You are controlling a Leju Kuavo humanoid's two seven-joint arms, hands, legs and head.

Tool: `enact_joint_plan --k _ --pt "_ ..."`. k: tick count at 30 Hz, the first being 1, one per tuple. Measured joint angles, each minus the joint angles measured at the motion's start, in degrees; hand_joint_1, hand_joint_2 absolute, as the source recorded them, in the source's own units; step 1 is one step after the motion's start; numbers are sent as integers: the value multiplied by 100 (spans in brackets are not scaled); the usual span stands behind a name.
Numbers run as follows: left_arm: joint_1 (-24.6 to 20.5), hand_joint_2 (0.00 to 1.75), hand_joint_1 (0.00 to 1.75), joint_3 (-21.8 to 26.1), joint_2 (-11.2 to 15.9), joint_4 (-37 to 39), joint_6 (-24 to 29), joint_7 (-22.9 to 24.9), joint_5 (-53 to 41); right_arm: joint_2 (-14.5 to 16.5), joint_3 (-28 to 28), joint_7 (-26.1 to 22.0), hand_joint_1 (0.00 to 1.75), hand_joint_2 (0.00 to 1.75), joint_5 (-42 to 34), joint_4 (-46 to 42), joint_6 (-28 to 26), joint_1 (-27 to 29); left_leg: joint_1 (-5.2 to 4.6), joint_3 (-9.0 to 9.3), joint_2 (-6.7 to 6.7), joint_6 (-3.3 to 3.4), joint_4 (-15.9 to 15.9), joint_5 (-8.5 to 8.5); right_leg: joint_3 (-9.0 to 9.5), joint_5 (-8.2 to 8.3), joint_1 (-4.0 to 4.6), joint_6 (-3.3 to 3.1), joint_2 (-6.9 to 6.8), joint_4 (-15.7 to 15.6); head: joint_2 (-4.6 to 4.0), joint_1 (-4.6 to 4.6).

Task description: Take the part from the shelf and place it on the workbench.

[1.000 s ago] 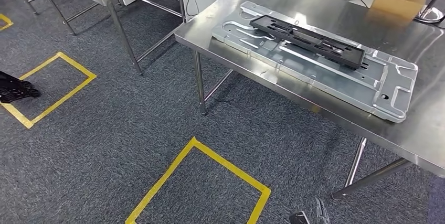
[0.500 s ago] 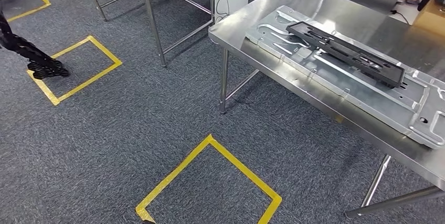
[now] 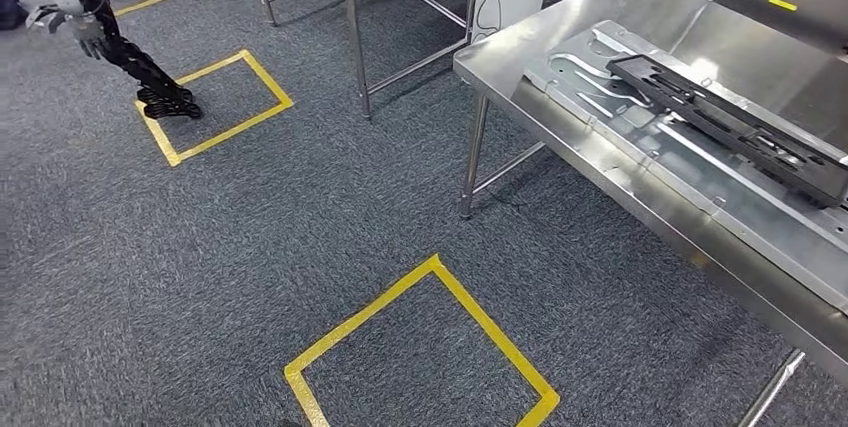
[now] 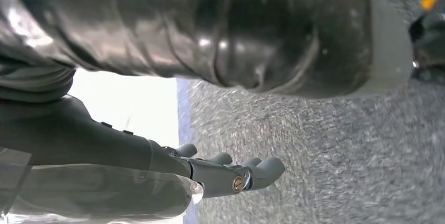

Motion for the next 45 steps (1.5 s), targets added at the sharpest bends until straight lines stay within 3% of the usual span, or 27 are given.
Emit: enact_joint_plan --k 2,5,7,9,11,12,13,14,16,18,20,22,24,26,27,28,30,32,33,35,36,38,40,42,43,44,45 --pt "-18 0 0 -16 -3 0 7 10 -3 22 58 -14 0 0 64 13 2 -24 -28 237 144 48 -484 121 4 -28 20 68 -87 37 0 5" --pt "-3 0 0 -17 -6 0 31 -4 18 53 122 -100 0 0 115 17 -14 -83 -47 231 40 156 -554 143 29 -38 11 177 -167 44 0 9" --pt "4 0 0 -16 -9 0 54 -4 39 64 154 -146 0 0 140 20 -17 -93 -35 243 -60 241 -600 199 -34 -203 -19 237 28 223 0 9" --pt "-6 0 0 -16 -12 0 73 -4 53 64 166 -182 0 0 161 29 -13 -79 -36 225 -162 297 -615 239 -298 -575 -34 262 315 807 0 11" --pt "-5 0 0 -16 -13 0 78 -5 52 79 177 -172 0 0 179 45 -14 -72 -55 198 -286 320 -609 254 -614 -841 -34 262 410 1468 0 10" --pt "3 0 0 -16 -14 0 78 -5 52 94 183 -154 0 0 187 51 -16 -72 -64 193 -357 323 -603 257 -672 -819 -33 254 423 1582 0 9" --pt "10 0 0 -16 -14 0 78 -5 53 112 189 -133 0 0 193 56 -19 -73 -71 193 -434 322 -596 258 -630 -687 -33 238 439 1484 0 10" --pt "14 0 0 -16 -14 0 78 -5 53 129 193 -117 0 0 198 58 -21 -72 -74 196 -511 320 -587 257 -494 -477 -32 212 488 1189 0 10" --pt "11 0 0 -16 -28 1 78 -6 52 146 196 -98 0 0 203 68 -22 -64 -83 184 -648 297 -558 251 -169 -135 -31 135 759 455 0 10" --pt "2 0 0 -16 -45 2 78 -10 53 161 198 -77 0 0 205 79 -21 -68 -73 141 -767 235 -537 256 -24 -51 -17 84 951 106 0 10" --pt "0 0 0 -15 -48 2 77 -19 57 185 199 -25 0 0 209 82 -22 -94 -51 108 -881 145 -551 279 0 -44 -6 48 868 61 0 11" --pt "10 0 0 -15 -45 2 80 -26 65 215 199 30 0 0 215 82 -59 -105 -53 50 -714 86 -451 207 50 -12 -23 -19 716 -22 0 6" --pt "4 0 0 -14 -44 2 86 -30 70 240 199 59 0 0 215 82 -108 -87 -52 -207 -386 48 72 -104 83 1 -25 -77 533 -75 0 -4" --pt "-2 0 0 -14 -44 2 89 -38 71 253 199 75 0 0 213 82 -126 -74 -28 -580 -260 -4 827 -443 82 -12 -8 -101 355 -73 0 -8" --pt "5 0 0 -14 -43 2 89 -42 72 258 199 79 0 0 214 82 -133 -75 -15 -684 -241 -27 1046 -489 83 -19 -3 -101 276 -70 0 -8" --pt "16 0 0 -13 -42 2 89 -46 75 264 199 80 0 0 218 82 -143 -80 -4 -678 -222 -43 1049 -424 86 -28 -2 -95 203 -66 0 -8" --pt "29 0 0 -9 -36 2 95 -54 96 281 199 62 0 0 235 82 -175 -93 10 -322 -112 -47 399 -52 109 -56 -2 -65 75 -51 0 -8" --pt "18 0 0 -4 -32 2 103 -60 119 296 199 35 0 0 256 82 -205 -105 -14 75 80 -8 -336 199 132 -97 20 -11 -29 -26 0 -7" --pt "14 0 0 -2 -31 2 106 -62 130 299 199 22 0 0 264 82 -214 -112 -30 161 138 19 -510 233 139 -110 34 20 -68 -16 0 -6" --pt "21 0 0 9 -29 2 112 -66 154 305 200 1 0 0 270 82 -219 -138 -56 150 81 77 -559 234 155 -113 46 79 -143 -18 0 -4" --pt "28 0 0 18 -27 2 114 -67 165 309 200 -11 0 0 270 82 -219 -151 -46 150 32 113 -576 248 164 -125 36 112 -150 -17 0 -6" --pt "34 0 0 31 -25 2 117 -72 177 314 199 -24 0 0 271 82 -214 -160 -20 159 -70 190 -624 289 107 -287 9 170 46 164 0 -4" --pt "26 0 0 34 -25 2 116 -79 180 314 199 -24 0 0 272 83 -200 -151 -14 152 -172 243 -643 322 -183 -667 -5 199 334 797 0 -2" --pt "27 0 0 35 -24 2 115 -86 180 314 199 -23 0 0 275 85 -190 -147 -28 129 -288 263 -635 333 -544 -942 -4 205 421 1515 0 -3" --pt "33 0 0 36 -24 2 115 -88 180 314 199 -23 0 0 276 86 -189 -146 -33 126 -357 265 -628 334 -621 -919 -3 203 430 1646 0 -3" --pt "38 0 0 37 -24 2 115 -88 180 314 199 -23 0 0 277 87 -190 -145 -35 126 -432 263 -617 334 -587 -779 -5 196 441 1544 0 -3" --pt "41 0 0 38 -24 2 115 -88 180 314 199 -23 0 0 277 87 -190 -142 -34 128 -510 259 -603 332 -452 -557 -10 183 475 1234 0 -3"
